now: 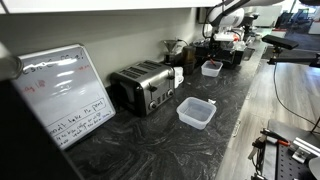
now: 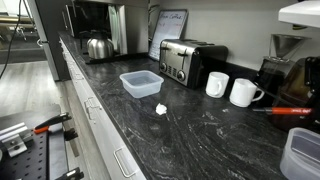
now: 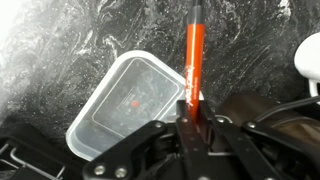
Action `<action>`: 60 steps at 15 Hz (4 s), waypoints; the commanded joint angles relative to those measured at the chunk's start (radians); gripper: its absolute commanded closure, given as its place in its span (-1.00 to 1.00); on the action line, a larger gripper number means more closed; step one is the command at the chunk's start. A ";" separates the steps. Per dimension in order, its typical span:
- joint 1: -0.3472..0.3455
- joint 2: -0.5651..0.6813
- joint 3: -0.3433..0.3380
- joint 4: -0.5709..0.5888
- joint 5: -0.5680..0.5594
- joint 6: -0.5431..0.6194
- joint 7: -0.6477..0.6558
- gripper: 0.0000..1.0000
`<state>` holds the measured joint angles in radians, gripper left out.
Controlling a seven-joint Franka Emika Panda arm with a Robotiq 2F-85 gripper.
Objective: Pick the pen and place it in the bowl on the right, slide the bowl on the left to the right and then move the white cup to the left
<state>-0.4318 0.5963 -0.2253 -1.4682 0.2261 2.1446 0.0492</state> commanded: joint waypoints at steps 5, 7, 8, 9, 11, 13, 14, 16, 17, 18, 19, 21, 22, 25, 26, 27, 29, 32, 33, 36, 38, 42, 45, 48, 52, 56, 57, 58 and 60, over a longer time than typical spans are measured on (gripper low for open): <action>-0.078 0.118 0.003 0.193 0.056 -0.122 0.092 0.93; -0.095 0.142 0.001 0.228 0.060 -0.147 0.115 0.93; -0.105 0.157 0.003 0.249 0.064 -0.155 0.120 0.93; -0.112 0.166 0.002 0.264 0.063 -0.165 0.128 0.93; -0.125 0.193 0.004 0.301 0.062 -0.179 0.139 0.93; -0.134 0.215 0.008 0.334 0.058 -0.188 0.145 0.93; -0.138 0.225 0.011 0.351 0.057 -0.194 0.144 0.93; -0.140 0.242 0.014 0.382 0.052 -0.214 0.145 0.93; -0.141 0.250 0.016 0.398 0.051 -0.222 0.145 0.93; -0.143 0.259 0.018 0.412 0.051 -0.229 0.144 0.93; -0.145 0.267 0.021 0.429 0.052 -0.241 0.144 0.93; -0.150 0.283 0.024 0.458 0.053 -0.260 0.146 0.93; -0.155 0.287 0.025 0.468 0.054 -0.270 0.148 0.93; -0.171 0.313 0.031 0.507 0.059 -0.316 0.168 0.93; -0.177 0.323 0.034 0.521 0.061 -0.334 0.176 0.93; -0.181 0.333 0.035 0.537 0.062 -0.347 0.187 0.93; -0.191 0.353 0.034 0.568 0.063 -0.371 0.217 0.93; -0.209 0.385 0.040 0.615 0.069 -0.387 0.260 0.71; -0.214 0.391 0.042 0.627 0.070 -0.394 0.274 0.21; -0.229 0.416 0.053 0.670 0.073 -0.404 0.300 0.01; -0.237 0.429 0.061 0.698 0.069 -0.414 0.312 -0.27; -0.248 0.455 0.078 0.751 0.067 -0.437 0.322 -0.82; -0.251 0.475 0.095 0.789 0.066 -0.445 0.317 -1.00; -0.242 0.490 0.114 0.794 0.076 -0.425 0.292 -1.00; -0.249 0.526 0.150 0.849 0.068 -0.553 0.291 -1.00; -0.250 0.534 0.151 0.868 0.067 -0.568 0.296 -1.00; -0.250 0.534 0.147 0.872 0.065 -0.553 0.299 -1.00; -0.252 0.529 0.145 0.873 0.064 -0.541 0.300 -1.00; -0.260 0.522 0.146 0.878 0.067 -0.530 0.298 -1.00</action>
<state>-0.6731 1.1117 -0.0863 -0.6269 0.2794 1.6050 0.3485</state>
